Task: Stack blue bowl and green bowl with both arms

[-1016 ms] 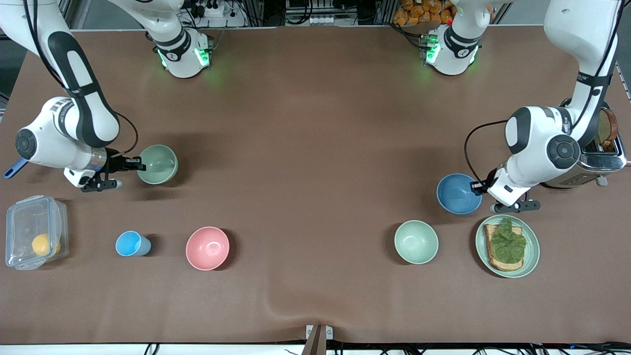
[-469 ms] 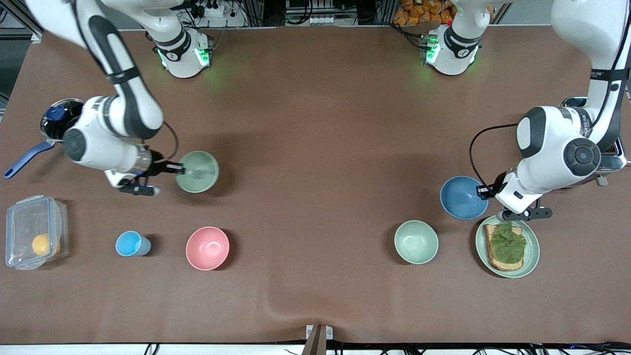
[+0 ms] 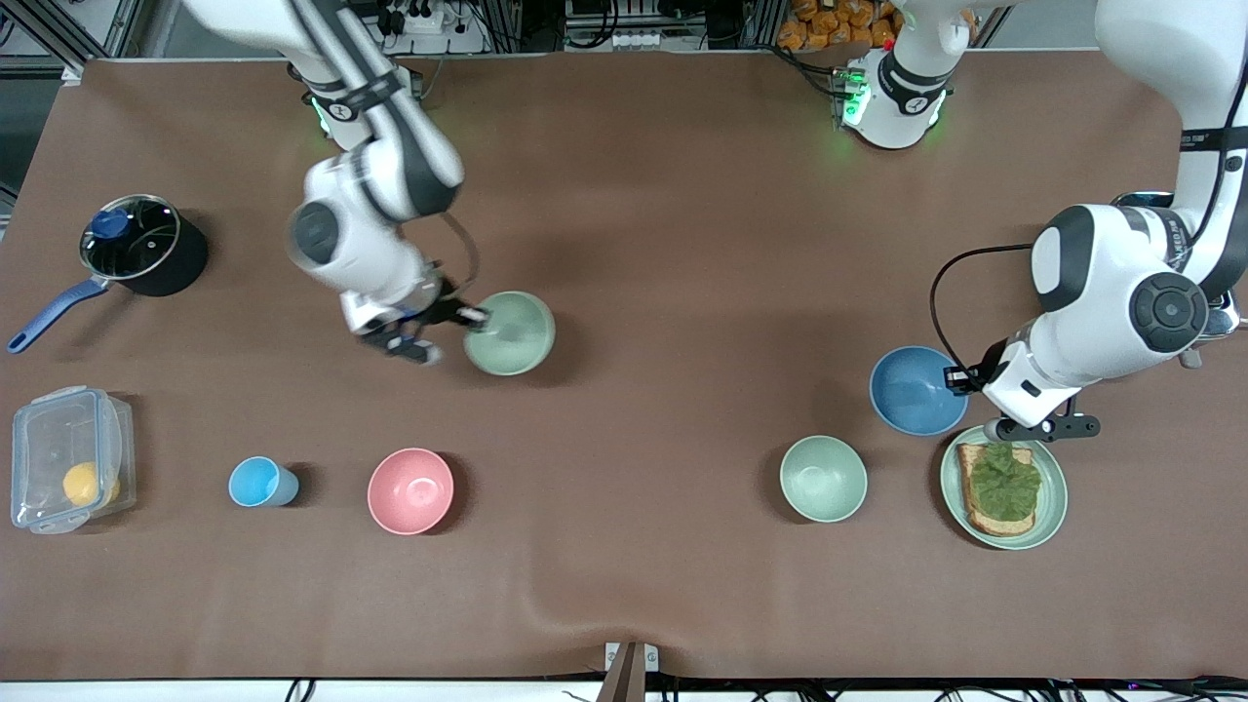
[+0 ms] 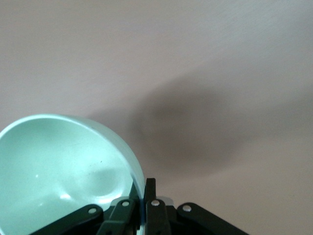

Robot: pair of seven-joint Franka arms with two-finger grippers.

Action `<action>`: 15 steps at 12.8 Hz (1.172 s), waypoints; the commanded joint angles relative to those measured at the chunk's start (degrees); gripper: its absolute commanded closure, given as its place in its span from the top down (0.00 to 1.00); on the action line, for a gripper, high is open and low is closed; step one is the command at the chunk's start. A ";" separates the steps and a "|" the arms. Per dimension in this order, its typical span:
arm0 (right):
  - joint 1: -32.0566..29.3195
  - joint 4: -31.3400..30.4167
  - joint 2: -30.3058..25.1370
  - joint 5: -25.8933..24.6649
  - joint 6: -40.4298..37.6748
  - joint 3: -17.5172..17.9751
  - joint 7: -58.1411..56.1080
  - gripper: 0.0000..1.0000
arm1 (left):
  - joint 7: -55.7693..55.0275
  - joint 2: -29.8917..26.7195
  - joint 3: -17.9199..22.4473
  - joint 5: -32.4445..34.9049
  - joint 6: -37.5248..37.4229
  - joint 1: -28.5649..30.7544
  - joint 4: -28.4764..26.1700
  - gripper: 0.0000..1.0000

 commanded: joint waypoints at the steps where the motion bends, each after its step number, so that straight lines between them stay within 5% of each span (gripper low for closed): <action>1: 6.91 0.10 3.97 1.26 8.62 -0.72 8.66 0.00 | 1.32 -0.90 -0.89 -0.57 -2.19 0.26 0.94 0.00; 6: 15.53 3.97 12.94 1.00 16.64 -1.07 18.43 0.00 | 0.27 -2.04 -1.86 -1.36 -7.55 -0.44 4.80 0.00; 12: 19.42 5.55 15.59 0.91 19.11 -1.33 22.85 0.00 | -1.23 -2.40 -4.67 -7.87 -9.40 -0.26 7.09 0.00; 14: 18.72 5.82 15.68 1.08 19.11 -1.33 23.72 1.00 | -1.75 -2.40 -5.46 -7.95 -9.83 -0.35 8.05 0.00; 15: 18.63 5.99 15.59 1.08 19.03 -1.33 25.29 1.00 | -2.80 -2.22 -5.73 -7.87 -10.88 -0.53 9.02 0.00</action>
